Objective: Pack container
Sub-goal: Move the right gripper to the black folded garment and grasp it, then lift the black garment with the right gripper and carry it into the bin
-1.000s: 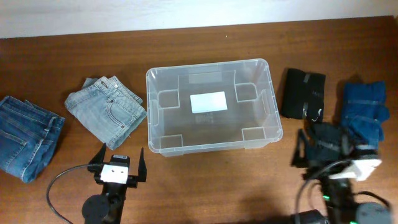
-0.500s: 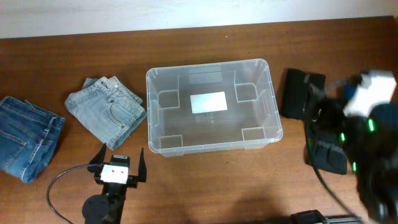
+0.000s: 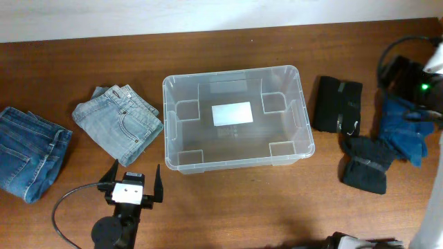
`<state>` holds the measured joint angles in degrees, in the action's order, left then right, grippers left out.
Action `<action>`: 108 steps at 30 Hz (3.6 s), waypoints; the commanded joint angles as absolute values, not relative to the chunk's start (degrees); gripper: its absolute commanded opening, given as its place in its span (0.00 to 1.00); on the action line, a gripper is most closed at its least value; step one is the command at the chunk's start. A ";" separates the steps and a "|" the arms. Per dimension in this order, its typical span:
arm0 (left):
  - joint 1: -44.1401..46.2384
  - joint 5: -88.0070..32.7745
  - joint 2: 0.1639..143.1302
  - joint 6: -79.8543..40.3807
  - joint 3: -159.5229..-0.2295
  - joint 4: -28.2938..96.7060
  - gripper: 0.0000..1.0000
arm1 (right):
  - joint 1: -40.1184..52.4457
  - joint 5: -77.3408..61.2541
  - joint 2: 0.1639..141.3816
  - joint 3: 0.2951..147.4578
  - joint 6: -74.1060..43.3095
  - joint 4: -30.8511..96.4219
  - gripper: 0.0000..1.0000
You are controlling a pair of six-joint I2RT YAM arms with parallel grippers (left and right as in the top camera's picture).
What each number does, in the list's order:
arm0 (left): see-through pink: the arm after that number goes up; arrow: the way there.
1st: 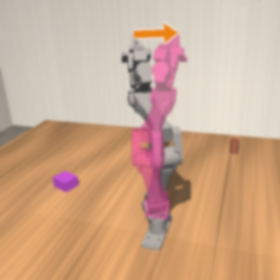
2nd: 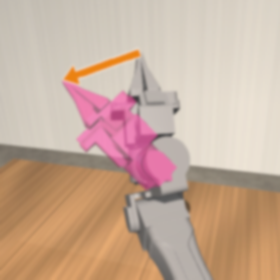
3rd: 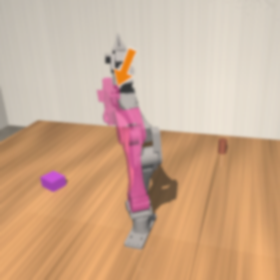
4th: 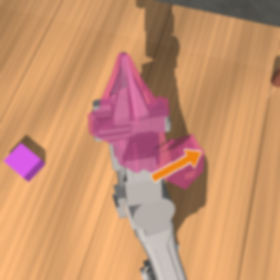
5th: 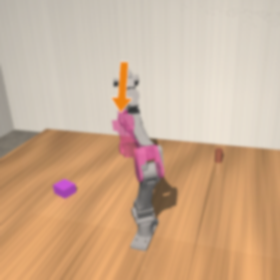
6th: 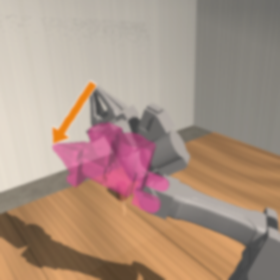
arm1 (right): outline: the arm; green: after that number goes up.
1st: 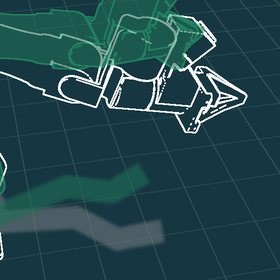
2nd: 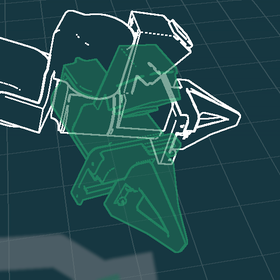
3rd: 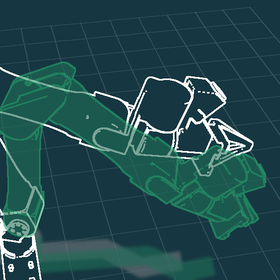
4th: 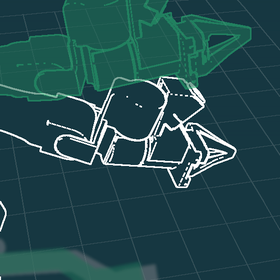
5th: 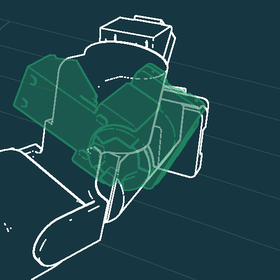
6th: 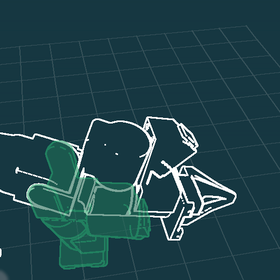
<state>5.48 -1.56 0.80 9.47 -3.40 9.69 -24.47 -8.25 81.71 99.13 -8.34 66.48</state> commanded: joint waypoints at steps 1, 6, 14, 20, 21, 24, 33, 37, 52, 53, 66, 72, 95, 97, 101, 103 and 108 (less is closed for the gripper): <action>5.19 -2.17 0.40 10.39 -2.76 9.52 0.99 | -29.06 -9.98 86.15 100.40 -7.68 67.96 0.98; 5.19 -2.17 0.40 10.39 -2.76 9.52 0.99 | -31.73 -19.55 95.39 100.40 1.10 68.64 0.99; 5.19 -2.17 0.40 10.39 -2.76 9.52 0.99 | -32.27 -23.55 112.44 100.40 4.62 66.63 0.98; 5.19 -2.17 0.40 10.39 -2.76 9.52 0.99 | -32.27 -29.80 119.85 100.40 11.84 62.19 0.92; 5.19 -2.17 0.40 10.39 -2.76 9.52 0.99 | -32.27 -29.80 120.66 100.38 12.10 61.52 0.92; 5.19 -2.17 0.40 10.39 -2.76 9.52 0.99 | -32.27 -29.82 122.45 100.27 12.21 60.36 0.92; 5.19 -2.17 0.40 10.39 -2.76 9.52 0.99 | -31.86 -30.83 126.45 95.59 12.21 54.89 0.92; 5.19 -2.17 0.40 10.39 -2.76 9.52 0.99 | -31.90 -30.85 126.93 91.72 11.88 51.66 0.90; 5.19 -2.17 0.40 10.39 -2.76 9.52 0.99 | -31.92 -33.47 126.69 89.06 8.08 49.95 0.10; 5.19 -2.17 0.40 10.39 -2.76 9.52 0.99 | -31.92 -34.06 126.65 90.19 8.08 51.00 0.06; 5.19 -2.17 0.40 10.39 -2.76 9.52 0.99 | -31.83 -40.23 120.18 117.03 10.09 74.87 0.04; 5.19 -2.17 0.40 10.39 -2.76 9.52 0.99 | -28.62 -45.39 111.42 124.14 12.23 81.65 0.04; 5.19 -2.17 0.40 10.39 -2.76 9.52 0.99 | 23.62 -20.01 102.10 120.73 -19.66 74.19 0.04; 5.19 -2.17 0.40 10.39 -2.76 9.52 0.99 | 28.25 -14.63 103.46 118.39 -23.35 71.16 0.04; 5.19 -2.17 0.40 10.39 -2.76 9.52 1.00 | 32.25 -12.36 105.47 115.00 -25.63 66.06 0.04; 5.19 -2.17 0.40 10.39 -2.76 9.52 0.99 | 33.56 -12.36 106.28 112.95 -26.98 63.35 0.04; 5.19 -2.17 0.40 10.39 -2.76 9.52 0.99 | 34.50 -10.76 106.59 107.02 -31.79 58.65 0.04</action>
